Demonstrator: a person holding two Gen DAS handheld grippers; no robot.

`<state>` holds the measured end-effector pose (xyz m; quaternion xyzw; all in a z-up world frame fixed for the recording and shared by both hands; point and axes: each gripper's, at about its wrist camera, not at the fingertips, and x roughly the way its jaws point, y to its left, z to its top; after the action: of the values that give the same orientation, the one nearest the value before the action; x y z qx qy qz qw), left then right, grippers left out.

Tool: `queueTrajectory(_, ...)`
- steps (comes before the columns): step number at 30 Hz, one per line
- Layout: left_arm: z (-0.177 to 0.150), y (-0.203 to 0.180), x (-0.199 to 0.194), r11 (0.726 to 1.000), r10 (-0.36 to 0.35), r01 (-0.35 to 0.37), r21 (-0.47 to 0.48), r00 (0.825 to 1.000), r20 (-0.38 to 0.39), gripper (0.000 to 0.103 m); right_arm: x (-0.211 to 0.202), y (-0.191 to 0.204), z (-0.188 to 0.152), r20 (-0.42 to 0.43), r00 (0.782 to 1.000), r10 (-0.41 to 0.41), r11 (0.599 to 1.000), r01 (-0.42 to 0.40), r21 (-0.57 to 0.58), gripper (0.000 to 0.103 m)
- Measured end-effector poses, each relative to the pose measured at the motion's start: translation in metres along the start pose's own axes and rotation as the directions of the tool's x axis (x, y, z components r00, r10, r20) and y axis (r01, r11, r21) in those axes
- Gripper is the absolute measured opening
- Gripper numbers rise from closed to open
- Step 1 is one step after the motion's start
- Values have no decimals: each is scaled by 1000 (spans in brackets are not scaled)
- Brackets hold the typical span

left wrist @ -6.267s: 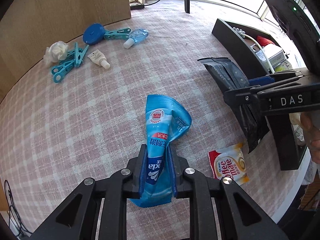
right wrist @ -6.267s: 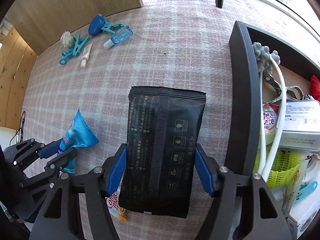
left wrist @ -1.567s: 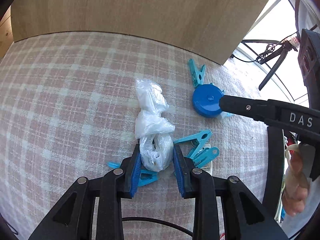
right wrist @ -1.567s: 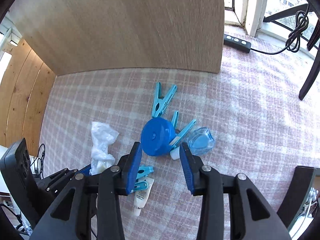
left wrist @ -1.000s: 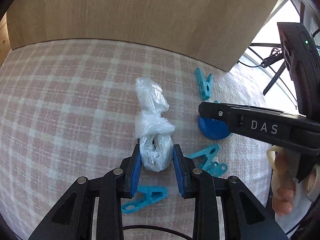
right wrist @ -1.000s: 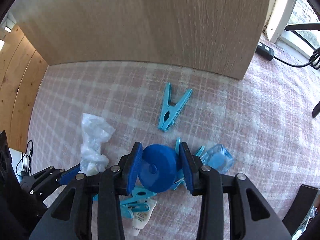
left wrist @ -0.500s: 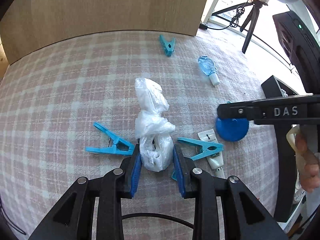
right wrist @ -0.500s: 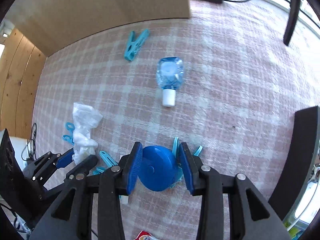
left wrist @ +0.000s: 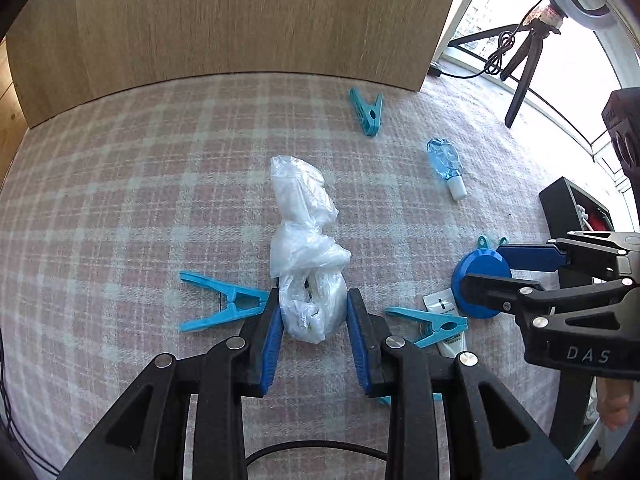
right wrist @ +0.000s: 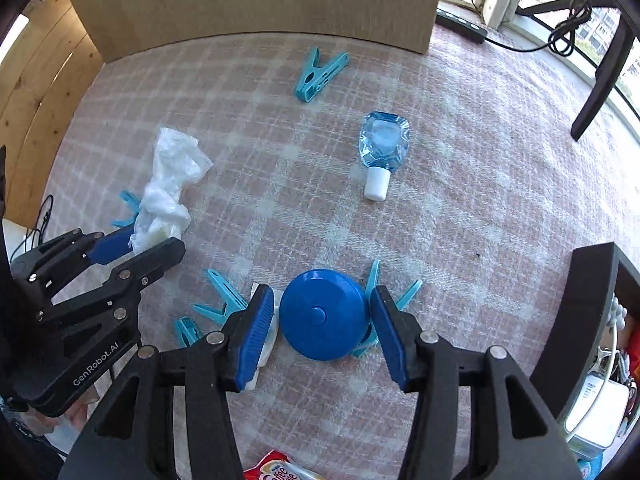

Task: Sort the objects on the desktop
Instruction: 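Grasp a teal clothespin with the right gripper while the left gripper holds the bag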

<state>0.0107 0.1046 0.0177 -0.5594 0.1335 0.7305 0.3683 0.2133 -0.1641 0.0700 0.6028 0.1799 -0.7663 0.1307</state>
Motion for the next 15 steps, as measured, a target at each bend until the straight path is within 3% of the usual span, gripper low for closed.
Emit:
queueTrajectory(5,-5,9,-6,1000,-7,7,-25,1000,-7,29,6,17,-3,-7,996,-91,990,90,-111,55)
queueTrajectory(8,-7,11,-10,1000,-4,4,-26,1000,-6,29,6,23,-4,1,989,-151,976,149,-161,47)
queueTrajectory(11,-8,13,-13,999,-3,3,-32,1000,-3,29,-2,6,6,30,996,-89,993,91,-73,26)
queueTrajectory(15,-7,17,-15,999,-7,6,-47,1000,-4,29,-1,-23,18,20,998,58,996,-59,69,24)
